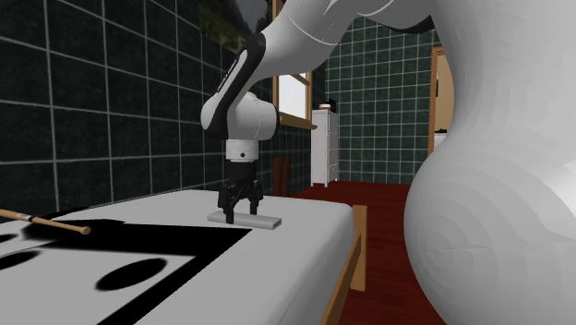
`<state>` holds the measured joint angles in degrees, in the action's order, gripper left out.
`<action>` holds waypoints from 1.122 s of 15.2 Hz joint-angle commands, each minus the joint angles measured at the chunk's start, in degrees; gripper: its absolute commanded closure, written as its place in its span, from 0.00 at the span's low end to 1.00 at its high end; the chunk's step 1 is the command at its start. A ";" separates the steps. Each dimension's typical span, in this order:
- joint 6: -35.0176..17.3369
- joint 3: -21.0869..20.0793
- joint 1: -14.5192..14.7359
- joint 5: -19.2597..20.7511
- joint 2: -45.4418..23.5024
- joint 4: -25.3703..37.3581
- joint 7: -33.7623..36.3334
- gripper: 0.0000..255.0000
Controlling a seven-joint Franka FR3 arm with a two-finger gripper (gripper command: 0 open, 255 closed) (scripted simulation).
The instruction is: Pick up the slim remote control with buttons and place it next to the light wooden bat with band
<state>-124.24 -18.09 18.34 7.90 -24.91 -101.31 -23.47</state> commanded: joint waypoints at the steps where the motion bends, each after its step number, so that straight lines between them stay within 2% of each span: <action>1: -0.13 0.00 0.02 0.02 -0.03 -0.07 0.03 0.00; 6: -0.12 0.00 0.02 0.02 -0.03 -0.07 0.03 0.00; 7: -0.12 0.00 0.02 0.02 -0.03 -0.07 0.03 1.00; 17: 0.49 -0.08 -0.04 -0.13 0.35 0.18 -0.05 1.00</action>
<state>-124.01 -18.14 18.37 7.87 -24.77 -101.15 -23.46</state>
